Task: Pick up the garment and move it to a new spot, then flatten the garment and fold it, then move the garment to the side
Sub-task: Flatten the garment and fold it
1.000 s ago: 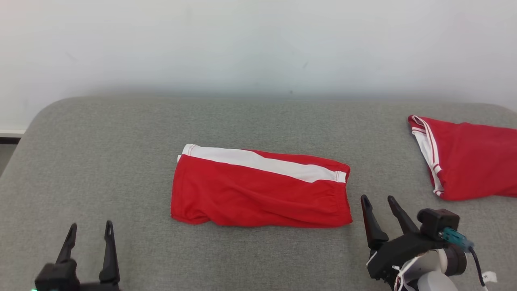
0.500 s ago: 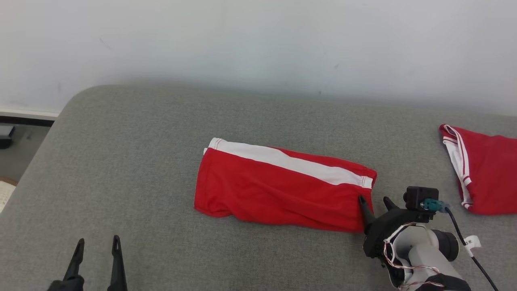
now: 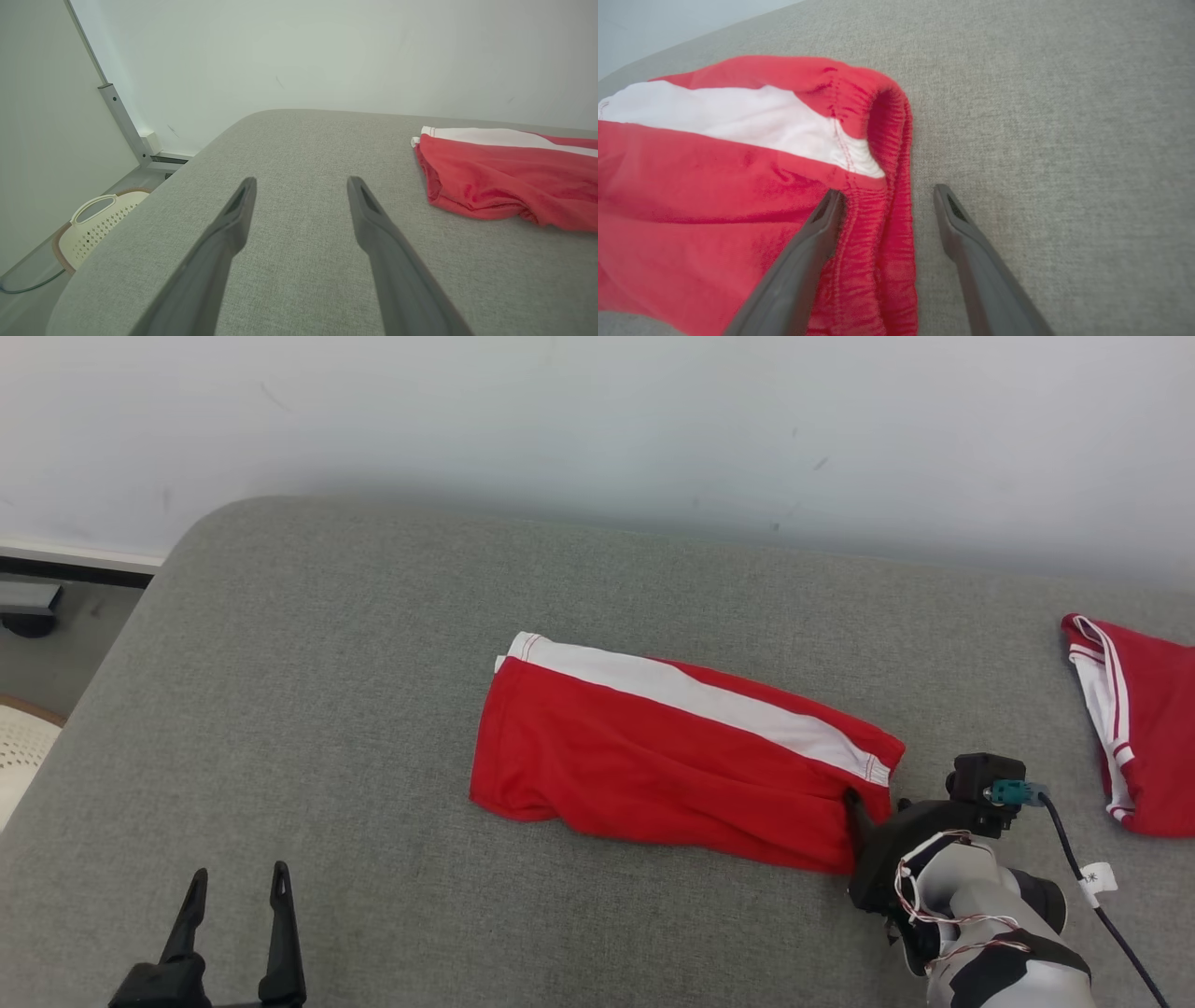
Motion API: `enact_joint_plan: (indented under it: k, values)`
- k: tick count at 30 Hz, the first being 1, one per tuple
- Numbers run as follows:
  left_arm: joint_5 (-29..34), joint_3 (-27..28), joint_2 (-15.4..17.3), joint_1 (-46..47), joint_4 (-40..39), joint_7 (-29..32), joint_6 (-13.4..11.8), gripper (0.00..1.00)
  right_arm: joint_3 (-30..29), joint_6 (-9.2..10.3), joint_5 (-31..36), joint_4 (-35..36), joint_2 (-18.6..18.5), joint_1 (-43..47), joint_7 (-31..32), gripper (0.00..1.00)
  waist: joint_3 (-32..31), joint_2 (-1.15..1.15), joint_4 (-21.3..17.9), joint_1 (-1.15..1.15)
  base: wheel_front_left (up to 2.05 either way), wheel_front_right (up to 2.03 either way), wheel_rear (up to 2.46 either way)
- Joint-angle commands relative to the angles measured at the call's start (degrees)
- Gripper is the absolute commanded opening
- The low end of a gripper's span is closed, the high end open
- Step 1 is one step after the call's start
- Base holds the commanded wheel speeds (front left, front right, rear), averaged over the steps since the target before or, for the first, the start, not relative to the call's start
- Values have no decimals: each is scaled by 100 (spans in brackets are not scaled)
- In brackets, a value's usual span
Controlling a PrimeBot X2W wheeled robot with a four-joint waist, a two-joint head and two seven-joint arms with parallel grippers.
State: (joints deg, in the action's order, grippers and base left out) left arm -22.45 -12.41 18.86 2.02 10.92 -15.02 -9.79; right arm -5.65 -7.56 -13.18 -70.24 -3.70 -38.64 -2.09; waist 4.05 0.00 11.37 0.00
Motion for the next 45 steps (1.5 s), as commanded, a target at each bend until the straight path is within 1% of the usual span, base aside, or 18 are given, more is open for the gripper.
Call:
enact_joint_plan:
  k: [1,2,7,11,15,17,19,22,25,27,30,33,36,38,40,45]
  values:
    - [72,43,-34,37,23,-14,6,100,25,16,-89,-68,49,0,-44,15,2,0,-34,0,0,0,0]
    - [69,61,-44,23,35,-13,17,100,79,17,-137,-84,60,-20,-70,0,-3,0,-55,0,0,0,0]
    - [67,138,-124,-15,86,-14,93,100,342,17,-310,-128,32,-18,-191,0,-73,0,-159,0,0,0,0]
    - [68,223,-166,-83,106,-13,145,100,450,17,-384,-130,-401,-13,-269,0,-144,0,-249,0,0,0,0]
    - [101,276,-208,-110,107,-14,165,100,518,17,-483,-145,-823,-98,-211,0,-175,0,-328,0,0,0,0]
    - [105,285,-242,-148,116,-14,195,100,558,17,-542,-145,-944,-145,-135,0,-189,0,-364,0,0,0,0]
    - [111,299,-270,-187,137,-14,217,100,608,17,-638,-97,-983,-167,-54,0,-202,0,-400,0,0,0,0]
    - [117,302,-289,-204,174,-13,231,100,680,17,-774,3,-921,-196,5,0,-216,0,-429,0,0,0,0]
    - [125,294,-305,-205,206,-14,259,100,800,16,-1158,252,-701,-214,222,0,-243,0,-448,0,0,0,0]
    - [125,285,-314,-191,232,-13,270,100,891,16,-1516,493,-555,-191,441,0,-259,0,-451,0,0,0,0]
    - [132,259,-325,-142,286,-14,321,100,1019,16,-2194,1031,-337,-143,862,0,-282,0,-426,0,0,0,0]
    - [150,216,-367,-83,354,-14,367,100,1343,16,-2582,1505,-270,-80,1190,0,-290,0,-364,0,0,0,0]
    - [146,181,-393,5,443,-13,421,100,1588,16,-2848,1772,-185,-102,1398,0,-298,0,-277,0,0,0,0]
    - [151,147,-457,64,486,-14,456,100,1721,16,-2962,1834,-128,-171,1514,0,-304,0,-198,0,0,0,0]
    - [166,120,-498,74,578,-13,499,100,1858,16,-3218,1729,-12,-295,1809,0,-315,0,-107,0,0,0,0]
    - [199,36,-618,191,723,-14,575,100,2072,16,-3381,1241,69,-659,2251,0,-334,0,56,0,0,0,0]
